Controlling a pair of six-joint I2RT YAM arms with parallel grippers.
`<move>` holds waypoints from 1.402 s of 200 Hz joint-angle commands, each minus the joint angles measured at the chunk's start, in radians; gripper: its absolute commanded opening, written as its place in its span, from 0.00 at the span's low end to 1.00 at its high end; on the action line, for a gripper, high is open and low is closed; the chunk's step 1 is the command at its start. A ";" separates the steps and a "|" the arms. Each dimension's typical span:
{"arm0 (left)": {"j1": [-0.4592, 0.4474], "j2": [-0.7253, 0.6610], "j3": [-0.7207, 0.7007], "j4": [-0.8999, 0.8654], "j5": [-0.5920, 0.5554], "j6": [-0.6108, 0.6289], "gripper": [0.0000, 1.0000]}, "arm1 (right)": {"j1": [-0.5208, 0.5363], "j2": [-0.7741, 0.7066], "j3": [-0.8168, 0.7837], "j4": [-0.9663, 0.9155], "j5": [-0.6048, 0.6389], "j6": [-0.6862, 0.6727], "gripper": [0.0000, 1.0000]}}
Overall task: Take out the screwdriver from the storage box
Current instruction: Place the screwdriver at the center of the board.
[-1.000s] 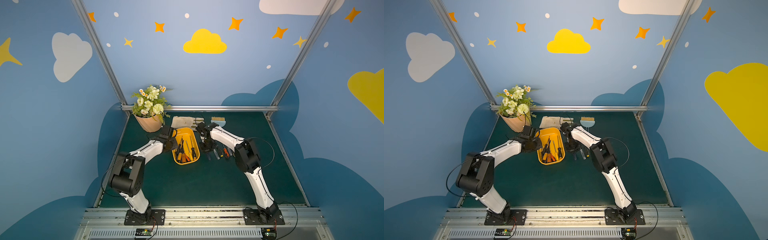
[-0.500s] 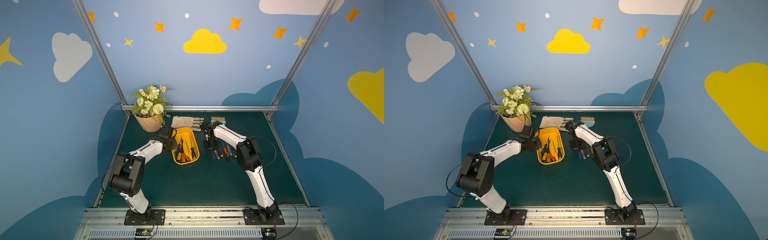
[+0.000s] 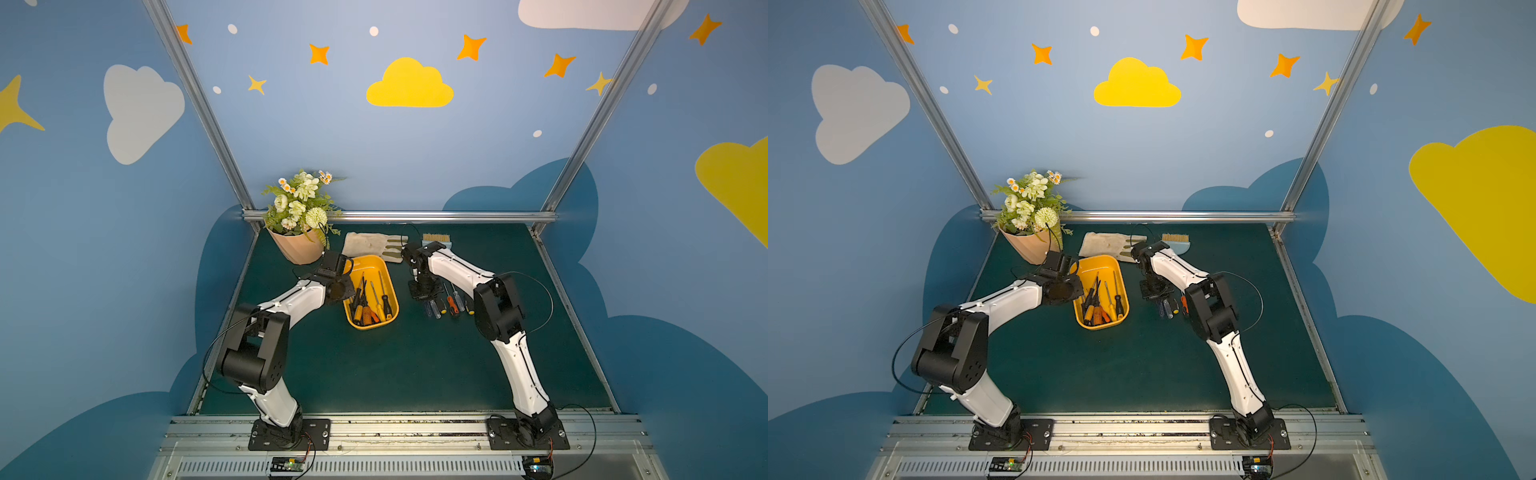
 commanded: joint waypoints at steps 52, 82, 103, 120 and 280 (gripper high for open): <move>0.005 -0.041 0.001 0.027 0.021 -0.013 0.02 | -0.003 -0.032 -0.025 -0.029 0.001 0.003 0.25; 0.005 -0.049 -0.001 0.038 0.024 -0.012 0.02 | 0.006 -0.066 -0.030 -0.022 0.019 0.002 0.32; 0.005 -0.052 0.000 0.041 0.030 -0.015 0.02 | 0.008 -0.090 -0.028 -0.017 0.025 0.003 0.35; 0.005 -0.061 -0.004 0.048 0.036 -0.016 0.02 | 0.011 -0.120 -0.036 -0.009 0.029 -0.001 0.37; 0.005 -0.080 -0.010 0.146 0.100 0.037 0.02 | 0.185 -0.318 -0.092 0.262 -0.341 -0.017 0.54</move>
